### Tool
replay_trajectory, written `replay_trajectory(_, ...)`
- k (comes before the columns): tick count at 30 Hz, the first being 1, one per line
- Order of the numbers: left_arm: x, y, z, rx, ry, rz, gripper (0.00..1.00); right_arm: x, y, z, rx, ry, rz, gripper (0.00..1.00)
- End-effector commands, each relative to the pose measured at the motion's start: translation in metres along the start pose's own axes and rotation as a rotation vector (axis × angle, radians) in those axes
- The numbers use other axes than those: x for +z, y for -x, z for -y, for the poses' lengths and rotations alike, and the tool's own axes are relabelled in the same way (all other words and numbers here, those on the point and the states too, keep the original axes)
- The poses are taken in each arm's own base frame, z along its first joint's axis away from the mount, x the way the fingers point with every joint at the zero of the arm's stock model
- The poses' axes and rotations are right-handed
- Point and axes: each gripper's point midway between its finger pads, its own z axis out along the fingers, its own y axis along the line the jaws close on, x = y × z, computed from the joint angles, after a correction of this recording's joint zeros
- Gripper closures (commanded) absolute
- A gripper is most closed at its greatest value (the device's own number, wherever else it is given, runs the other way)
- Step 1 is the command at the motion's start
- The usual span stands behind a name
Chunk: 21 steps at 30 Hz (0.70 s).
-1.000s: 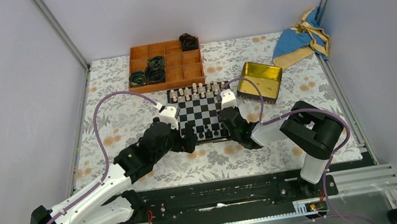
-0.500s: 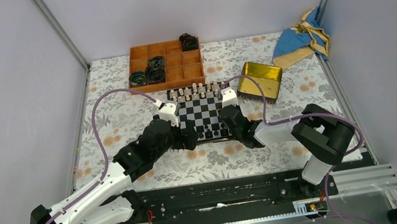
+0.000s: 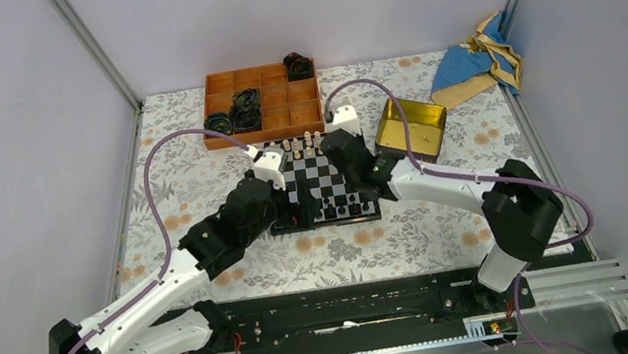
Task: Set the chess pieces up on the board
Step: Place the chess piece on the chessboard, then adjust the chess piece on the chessboard.
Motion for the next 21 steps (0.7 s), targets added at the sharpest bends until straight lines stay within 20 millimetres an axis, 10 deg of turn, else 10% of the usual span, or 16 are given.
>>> replay_trajectory(1,0.000,0.019,0.003,0.031,0.000,0.044,0.01,-0.006,-0.017,0.008,-0.011,-0.094,-0.193,0.77)
replay_trajectory(21,0.004,0.013,-0.008,0.089,0.045,0.017,0.01,0.032,-0.065,0.019,0.171,-0.039,-0.553,0.86)
